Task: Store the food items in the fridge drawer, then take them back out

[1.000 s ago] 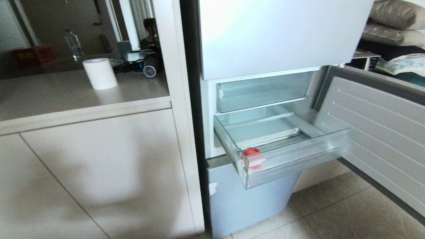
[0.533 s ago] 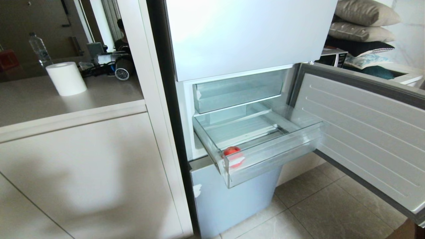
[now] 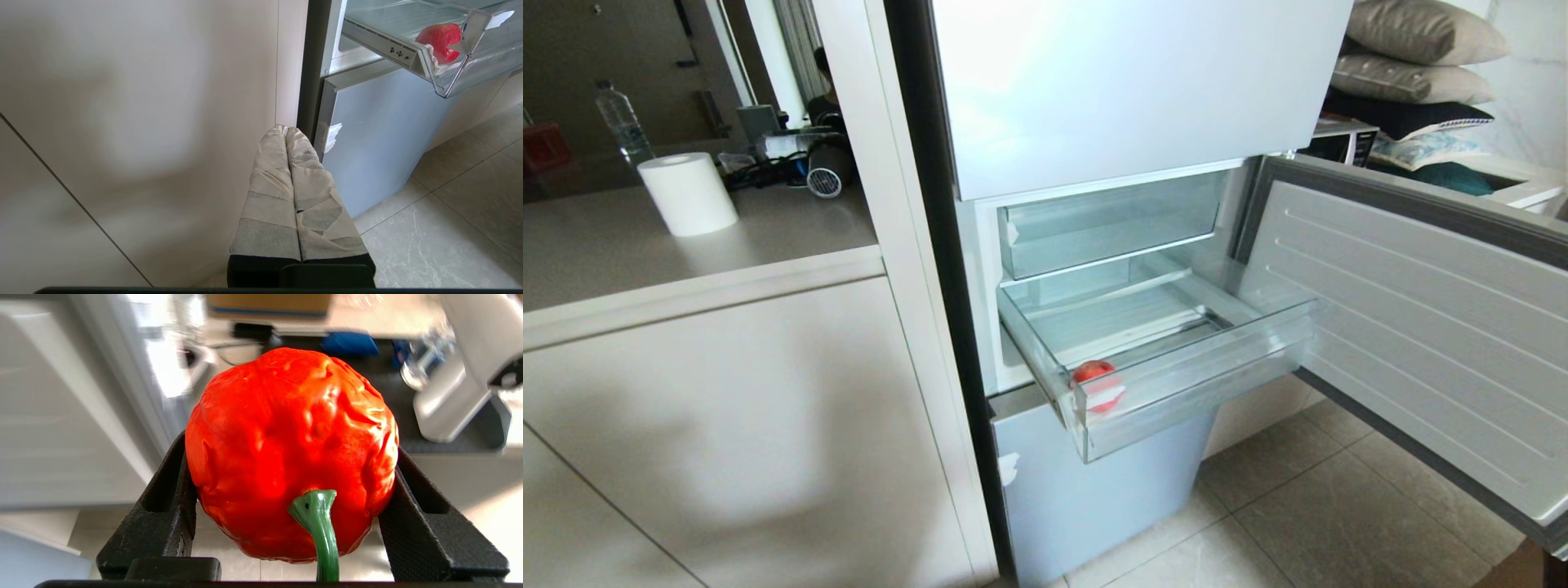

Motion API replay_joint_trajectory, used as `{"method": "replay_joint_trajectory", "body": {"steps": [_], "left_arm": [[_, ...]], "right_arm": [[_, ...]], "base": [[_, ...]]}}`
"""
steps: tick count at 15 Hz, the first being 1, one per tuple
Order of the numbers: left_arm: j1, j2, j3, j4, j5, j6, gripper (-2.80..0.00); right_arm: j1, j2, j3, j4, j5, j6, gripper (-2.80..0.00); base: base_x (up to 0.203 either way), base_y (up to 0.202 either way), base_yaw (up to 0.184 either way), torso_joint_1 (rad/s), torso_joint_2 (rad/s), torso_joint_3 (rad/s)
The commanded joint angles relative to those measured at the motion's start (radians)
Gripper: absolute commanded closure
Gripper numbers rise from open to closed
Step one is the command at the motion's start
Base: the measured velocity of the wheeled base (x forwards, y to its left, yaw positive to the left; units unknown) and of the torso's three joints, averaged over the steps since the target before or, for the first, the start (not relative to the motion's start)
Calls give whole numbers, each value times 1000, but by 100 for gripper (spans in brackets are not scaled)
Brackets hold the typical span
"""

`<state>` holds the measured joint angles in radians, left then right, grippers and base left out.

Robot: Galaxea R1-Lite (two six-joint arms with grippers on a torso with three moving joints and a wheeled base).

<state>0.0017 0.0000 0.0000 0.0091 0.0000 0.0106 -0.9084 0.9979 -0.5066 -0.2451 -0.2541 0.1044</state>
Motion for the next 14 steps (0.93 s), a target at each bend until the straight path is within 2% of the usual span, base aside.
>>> {"method": "replay_joint_trajectory", "body": {"steps": [1,3,7,14], "left_arm": [[1,2,0,0,0,0,0],[1,2,0,0,0,0,0],[0,2,0,0,0,0,0],[0,2,0,0,0,0,0]], "right_arm": [[-123,185,-3,-52,81,8,0],[-180,302,-7,-144,135,13,0],[-230,508,-32,-335,157,10,0],[-292,749,-157,-364,161,16,0]], "base": [[0,0,0,0,0,0],[0,0,0,0,0,0],[0,0,0,0,0,0],[0,0,0,0,0,0]]}}
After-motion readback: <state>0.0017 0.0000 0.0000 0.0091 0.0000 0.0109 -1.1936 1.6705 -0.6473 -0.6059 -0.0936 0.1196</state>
